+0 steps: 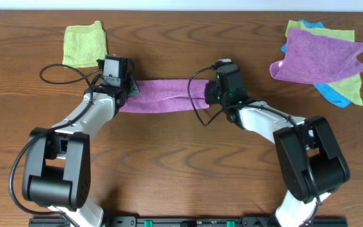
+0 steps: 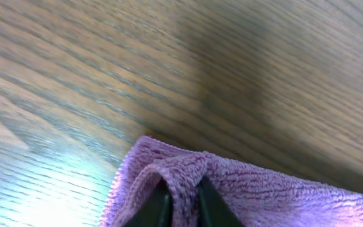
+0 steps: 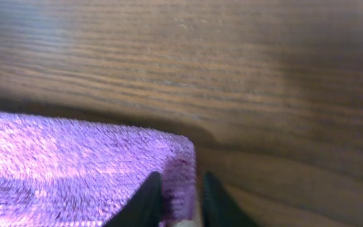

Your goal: Fold the cloth

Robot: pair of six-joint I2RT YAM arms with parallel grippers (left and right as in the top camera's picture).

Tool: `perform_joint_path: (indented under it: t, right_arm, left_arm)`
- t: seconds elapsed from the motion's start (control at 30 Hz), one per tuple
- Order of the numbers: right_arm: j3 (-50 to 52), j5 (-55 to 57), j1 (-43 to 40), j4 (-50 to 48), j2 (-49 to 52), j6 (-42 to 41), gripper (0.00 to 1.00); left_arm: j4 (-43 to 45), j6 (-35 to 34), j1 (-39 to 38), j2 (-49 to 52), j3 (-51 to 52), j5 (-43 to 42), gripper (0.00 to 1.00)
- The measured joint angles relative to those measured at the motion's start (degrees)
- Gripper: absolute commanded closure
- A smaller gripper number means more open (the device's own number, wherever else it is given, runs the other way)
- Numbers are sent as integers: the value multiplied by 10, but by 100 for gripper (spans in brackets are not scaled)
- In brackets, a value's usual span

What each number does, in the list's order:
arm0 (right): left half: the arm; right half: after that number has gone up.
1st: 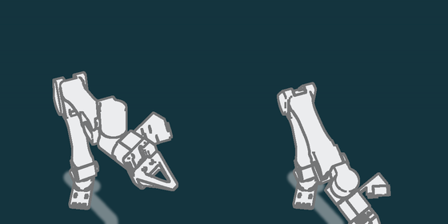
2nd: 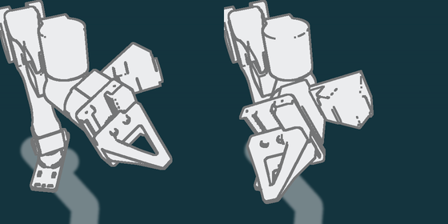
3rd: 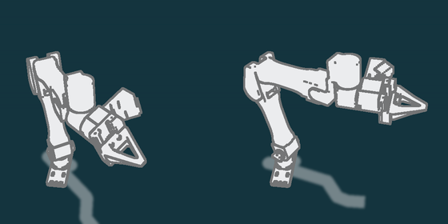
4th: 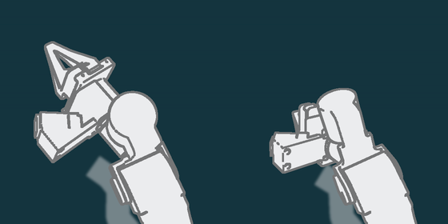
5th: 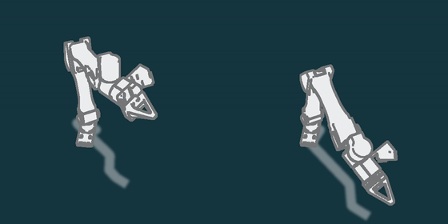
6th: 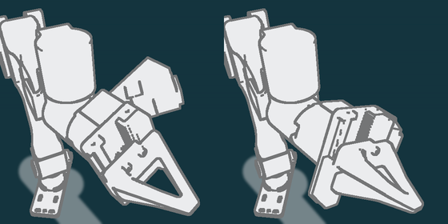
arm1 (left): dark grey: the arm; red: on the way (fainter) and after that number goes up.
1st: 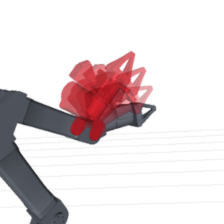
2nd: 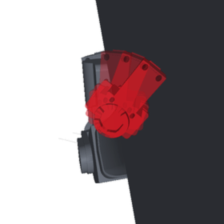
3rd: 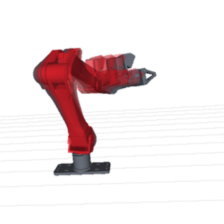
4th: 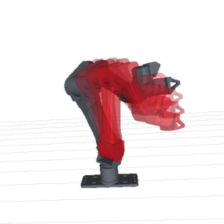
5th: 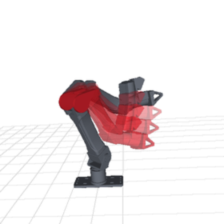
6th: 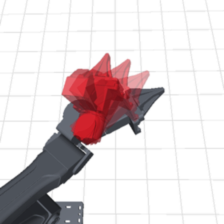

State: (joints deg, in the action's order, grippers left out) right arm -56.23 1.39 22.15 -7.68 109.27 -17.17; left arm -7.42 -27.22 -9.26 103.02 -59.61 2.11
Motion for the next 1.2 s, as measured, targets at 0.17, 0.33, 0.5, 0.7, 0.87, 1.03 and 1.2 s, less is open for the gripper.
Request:
perform_joint_path:
  t: [0.17,0.33,0.5,0.7,0.87,1.03,1.2]
  right_arm:
    - [0,2,12,34,-1,1,27]
    - [0,7,17,69,-28,3,16]
    - [0,21,17,99,-102,2,1]
    - [-1,25,17,193,-175,-38,1]
    - [-1,-25,11,261,-227,-116,1]
    - [-1,-99,-2,280,-234,-188,1]
    - [-1,-139,-5,270,-207,-221,1]
  left_arm:
    - [0,0,1,0,0,14,6]
    - [-1,0,2,-1,0,18,5]
    - [-28,0,3,-25,0,17,0]
    - [-70,1,3,-70,0,-26,94]
    - [-81,0,1,-70,0,-51,94]
    - [-77,0,-9,-69,0,-44,94]
    - [-52,0,-23,-42,0,-34,94]
